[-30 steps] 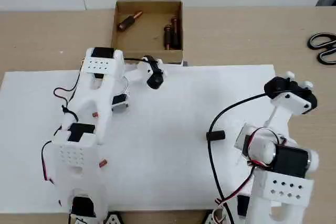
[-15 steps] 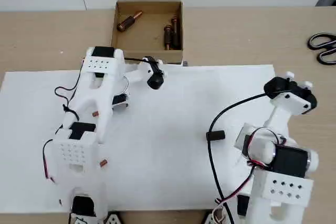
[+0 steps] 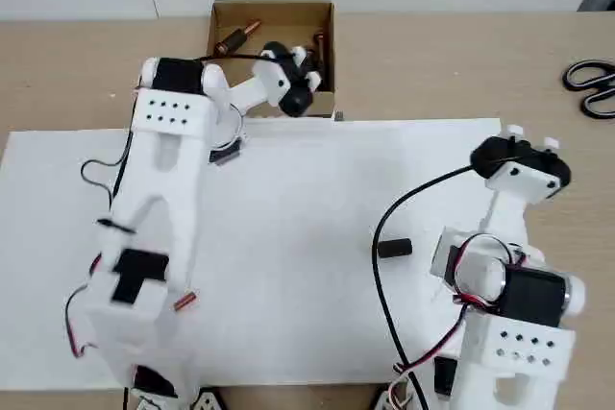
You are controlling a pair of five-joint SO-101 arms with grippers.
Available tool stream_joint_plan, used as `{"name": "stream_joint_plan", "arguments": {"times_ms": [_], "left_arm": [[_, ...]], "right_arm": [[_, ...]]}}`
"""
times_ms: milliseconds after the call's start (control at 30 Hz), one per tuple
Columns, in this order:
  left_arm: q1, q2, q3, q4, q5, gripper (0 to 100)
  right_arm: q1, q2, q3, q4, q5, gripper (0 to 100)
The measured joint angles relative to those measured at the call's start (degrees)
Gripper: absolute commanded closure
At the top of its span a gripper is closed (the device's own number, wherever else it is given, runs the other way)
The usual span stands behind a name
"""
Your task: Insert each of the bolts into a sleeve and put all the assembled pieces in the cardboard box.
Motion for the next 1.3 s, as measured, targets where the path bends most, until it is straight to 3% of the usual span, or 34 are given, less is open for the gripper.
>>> {"name": "stream_joint_plan", "arguments": {"times_ms": [267,567,733,1000,1300], "left_arm": [[3.78,-18.29,6.51,0.35,17.76,100],[3.78,-40.88,19.69,-0.26,24.62,100],[3.78,-56.70,34.64,-8.97,33.32,100],[3.78,-83.60,65.85,-31.38,45.01,100],[3.78,-113.49,96.62,-48.70,63.74,99]], "right_arm": [[-10.81,-0.97,-0.26,0.97,1.14,99.5],[-25.93,-20.48,2.90,-3.69,6.33,99.5],[-26.73,-31.56,12.22,-8.79,11.16,99.5],[-27.25,-44.13,28.48,-18.02,12.22,99.5],[-34.29,-45.54,39.21,-28.48,12.22,99.5]]}}
